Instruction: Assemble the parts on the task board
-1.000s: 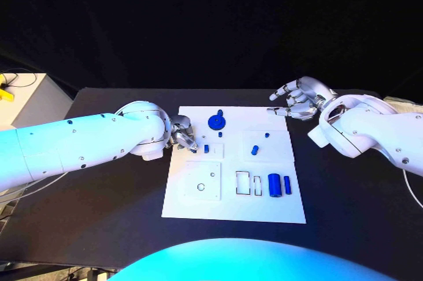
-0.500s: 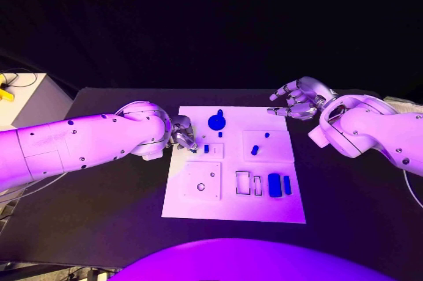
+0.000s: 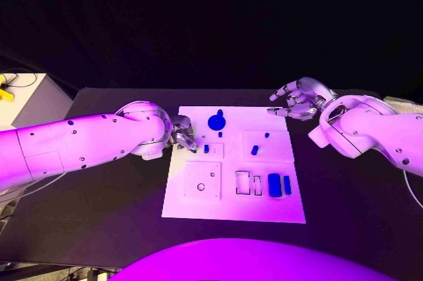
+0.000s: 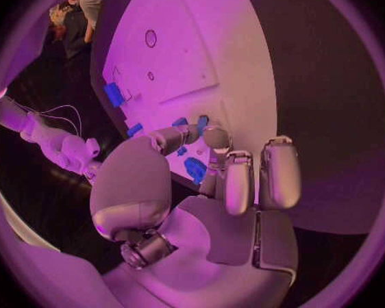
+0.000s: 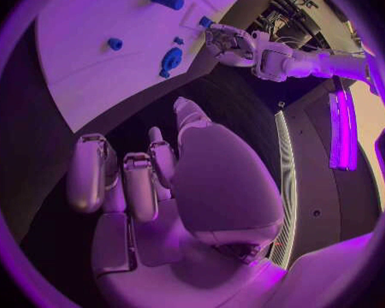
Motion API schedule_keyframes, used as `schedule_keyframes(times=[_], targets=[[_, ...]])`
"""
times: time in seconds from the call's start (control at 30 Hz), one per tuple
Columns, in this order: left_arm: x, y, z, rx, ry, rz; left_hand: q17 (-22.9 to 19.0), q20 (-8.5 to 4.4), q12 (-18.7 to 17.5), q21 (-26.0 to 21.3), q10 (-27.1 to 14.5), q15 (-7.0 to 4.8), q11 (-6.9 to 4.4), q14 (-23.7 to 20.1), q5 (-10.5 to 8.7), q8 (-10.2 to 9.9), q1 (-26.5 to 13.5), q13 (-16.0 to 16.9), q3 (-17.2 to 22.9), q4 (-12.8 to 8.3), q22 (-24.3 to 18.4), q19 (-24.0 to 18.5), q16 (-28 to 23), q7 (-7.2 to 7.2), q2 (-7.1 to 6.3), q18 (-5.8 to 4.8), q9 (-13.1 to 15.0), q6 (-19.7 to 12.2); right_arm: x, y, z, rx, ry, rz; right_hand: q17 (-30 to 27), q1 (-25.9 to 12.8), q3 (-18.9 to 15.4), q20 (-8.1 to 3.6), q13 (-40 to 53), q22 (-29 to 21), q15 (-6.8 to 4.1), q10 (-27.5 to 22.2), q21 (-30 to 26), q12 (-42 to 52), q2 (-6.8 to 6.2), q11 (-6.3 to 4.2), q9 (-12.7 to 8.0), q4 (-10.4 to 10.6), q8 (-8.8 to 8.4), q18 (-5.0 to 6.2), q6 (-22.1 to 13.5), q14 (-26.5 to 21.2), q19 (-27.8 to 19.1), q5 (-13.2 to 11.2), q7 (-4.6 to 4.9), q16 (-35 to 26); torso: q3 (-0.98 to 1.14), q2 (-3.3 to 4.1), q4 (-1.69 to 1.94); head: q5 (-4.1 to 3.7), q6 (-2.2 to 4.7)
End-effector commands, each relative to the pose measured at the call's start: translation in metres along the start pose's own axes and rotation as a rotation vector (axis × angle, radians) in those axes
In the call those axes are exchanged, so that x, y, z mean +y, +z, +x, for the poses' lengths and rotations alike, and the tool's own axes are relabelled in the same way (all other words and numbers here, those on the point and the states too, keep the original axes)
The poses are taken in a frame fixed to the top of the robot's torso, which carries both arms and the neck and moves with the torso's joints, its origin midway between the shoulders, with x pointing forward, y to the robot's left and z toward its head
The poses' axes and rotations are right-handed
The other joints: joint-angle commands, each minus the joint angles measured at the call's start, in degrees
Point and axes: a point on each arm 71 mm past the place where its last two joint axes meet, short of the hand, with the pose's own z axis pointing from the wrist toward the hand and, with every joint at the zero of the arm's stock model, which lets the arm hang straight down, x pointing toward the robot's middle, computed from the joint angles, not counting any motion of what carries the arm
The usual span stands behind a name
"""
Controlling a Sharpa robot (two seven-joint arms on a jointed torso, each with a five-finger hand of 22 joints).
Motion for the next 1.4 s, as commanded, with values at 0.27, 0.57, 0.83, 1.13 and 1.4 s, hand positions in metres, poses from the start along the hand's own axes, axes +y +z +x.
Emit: schedule_keyframes(times=[0.27, 0.57, 0.83, 1.13, 1.4], targets=[[0.0048, 0.0015, 0.0045, 0.038, -0.006, -0.021, 12.92, -0.13, 0.51, -0.05, 0.50, -0.71, -0.57, 5.46, -0.95, 0.27, -4.29, 0.38, 1.37, -2.40, -0.05, 0.33, 0.23, -1.75, -0.52, -0.72, 0.33, 1.67, 0.0007, -0.0003, 0.0013, 0.014, -0.005, -0.013, 7.83, -0.83, 0.39, -0.15, 1.19, 2.29, 0.07, -0.38, -0.38, -0.16, 0.03, -0.03, -0.09, -0.01, 0.36, 0.64, -0.37, 3.72, -0.20, 0.34, 0.12, -0.21, -0.01, -0.01, 0.04, -0.11, 0.01], [0.0050, 0.0017, 0.0040, 0.033, -0.013, -0.022, 13.01, -0.23, 0.80, -0.08, 0.48, -0.79, -0.65, 5.48, -1.13, 0.18, -5.66, 0.58, -1.44, -0.82, 0.03, 0.42, 0.28, -1.86, -0.57, -0.74, 0.16, 2.20, 0.0005, 0.0000, 0.0014, 0.015, -0.005, -0.012, 7.83, -0.83, 0.39, -0.15, 1.19, 2.29, 0.07, -0.38, -0.38, -0.16, 0.03, -0.03, -0.09, -0.01, 0.36, 0.64, -0.37, 3.72, -0.20, 0.34, 0.12, -0.21, -0.04, -0.01, 0.04, -0.13, 0.01], [0.0048, 0.0017, 0.0038, 0.029, -0.016, -0.021, 13.11, -0.26, 0.97, -0.08, 0.50, -0.82, -0.68, 5.51, -1.25, 0.12, -6.00, 0.73, -3.06, -0.22, 0.09, 0.47, 0.32, -1.89, -0.73, -0.76, 0.10, 2.40, 0.0004, 0.0001, 0.0017, 0.017, -0.006, -0.011, 7.83, -0.83, 0.39, -0.15, 1.19, 2.29, 0.07, -0.38, -0.38, -0.16, 0.03, -0.03, -0.09, -0.01, 0.36, 0.64, -0.37, 3.72, -0.20, 0.34, 0.12, -0.21, -0.07, -0.01, 0.03, -0.12, 0.01], [0.0052, 0.0021, 0.0027, 0.017, -0.023, -0.021, 13.08, -0.28, 1.00, -0.10, 0.40, -0.82, -0.67, 5.50, -1.30, 0.04, -6.19, 0.66, -5.07, 0.55, 0.11, 0.50, 0.31, -1.89, -0.77, -0.76, 0.02, 2.57, 0.0002, 0.0001, 0.0017, 0.016, -0.006, -0.011, 7.73, -1.01, 0.43, -0.15, 1.22, 2.26, 0.07, -0.33, -0.42, -0.10, 0.07, -0.03, -0.11, 0.01, 0.41, 0.65, -0.36, 3.69, -0.20, 0.44, 0.12, -0.27, -0.04, -0.01, 0.05, -0.23, 0.01], [0.0057, 0.0026, 0.0020, 0.012, -0.026, -0.023, 13.16, -0.28, 1.06, -0.16, 0.32, -0.80, -0.64, 5.52, -1.36, -0.10, -6.38, 0.68, -6.91, 1.44, 0.08, 0.49, 0.35, -1.85, -0.88, -0.76, -0.08, 2.64, 0.0001, 0.0001, 0.0016, 0.015, -0.005, -0.011, 7.73, -1.01, 0.43, -0.15, 1.22, 2.26, 0.07, -0.33, -0.42, -0.10, 0.07, -0.03, -0.11, 0.01, 0.41, 0.65, -0.36, 3.69, -0.20, 0.44, 0.12, -0.27, -0.05, -0.02, 0.01, -0.23, 0.01]])
